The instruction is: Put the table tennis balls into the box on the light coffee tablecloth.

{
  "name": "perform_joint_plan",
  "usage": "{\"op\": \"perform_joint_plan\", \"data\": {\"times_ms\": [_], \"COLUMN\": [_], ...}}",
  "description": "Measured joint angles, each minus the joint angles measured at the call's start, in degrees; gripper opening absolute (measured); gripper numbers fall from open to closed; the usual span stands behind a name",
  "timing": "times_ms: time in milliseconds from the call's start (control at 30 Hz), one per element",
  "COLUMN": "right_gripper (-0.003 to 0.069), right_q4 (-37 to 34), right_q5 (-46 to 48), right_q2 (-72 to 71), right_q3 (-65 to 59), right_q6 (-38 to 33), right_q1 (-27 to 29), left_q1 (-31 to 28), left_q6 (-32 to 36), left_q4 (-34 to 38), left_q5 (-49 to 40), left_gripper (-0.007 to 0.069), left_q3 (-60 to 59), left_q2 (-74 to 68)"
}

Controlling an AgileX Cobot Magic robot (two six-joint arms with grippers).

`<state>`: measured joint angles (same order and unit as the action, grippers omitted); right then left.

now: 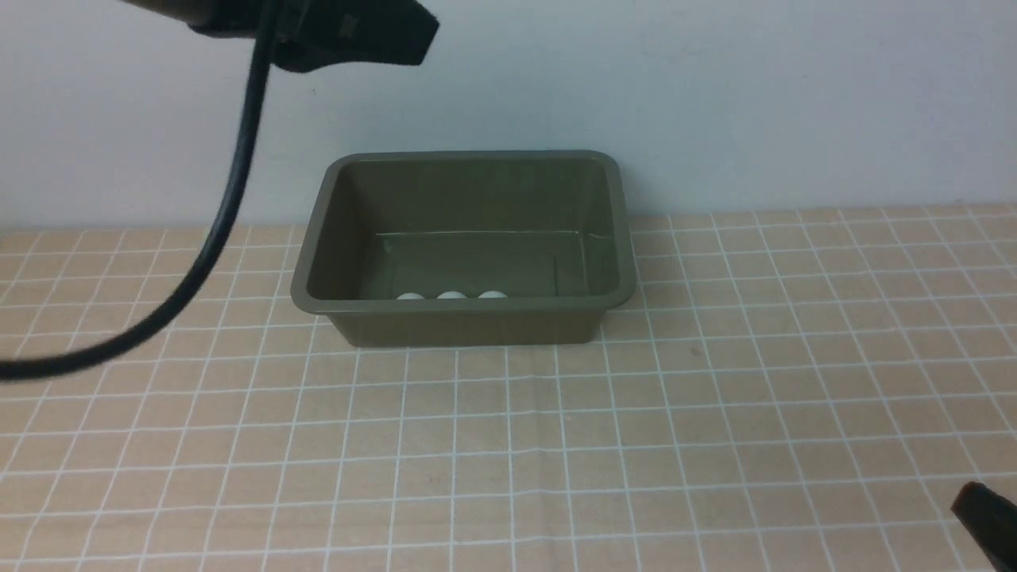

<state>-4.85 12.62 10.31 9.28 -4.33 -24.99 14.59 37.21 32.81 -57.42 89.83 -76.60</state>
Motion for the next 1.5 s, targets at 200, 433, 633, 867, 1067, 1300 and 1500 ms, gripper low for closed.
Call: {"op": "perform_joint_plan", "data": {"times_ms": [200,433,633,867,1067,1300,1500], "right_gripper": [0.0438,0.0438,0.0438,0.0438,0.0438,0.0438,0.0438], "right_q4": [0.0,0.0,0.0,0.0,0.0,0.0,0.0], "right_q5": [0.0,0.0,0.0,0.0,0.0,0.0,0.0], "right_q2": [0.0,0.0,0.0,0.0,0.0,0.0,0.0], "right_q3": [0.0,0.0,0.0,0.0,0.0,0.0,0.0], "right_q6": [0.0,0.0,0.0,0.0,0.0,0.0,0.0], "right_q1": [0.0,0.0,0.0,0.0,0.0,0.0,0.0], "left_q1": [-6.2,-19.1,-21.3,-19.8,-19.8,-19.8,-19.8], "left_q6": [0.3,0.7,1.2,1.4,1.2,1.1,-10.7], "left_q4": [-2.5,-2.5,-4.0,-4.0,-4.0,-5.8,-17.8], "left_q5": [9.7,17.3,28.6,33.4,33.4,33.7,33.8], "left_gripper": [0.0277,0.0277,0.0277,0.0277,0.0277,0.0277,0.0277], "left_q3": [-23.8,-49.5,-63.9,-72.9,-76.1,-76.5,-80.9], "left_q2": [15.5,32.6,49.1,62.7,65.7,65.7,68.0]}}
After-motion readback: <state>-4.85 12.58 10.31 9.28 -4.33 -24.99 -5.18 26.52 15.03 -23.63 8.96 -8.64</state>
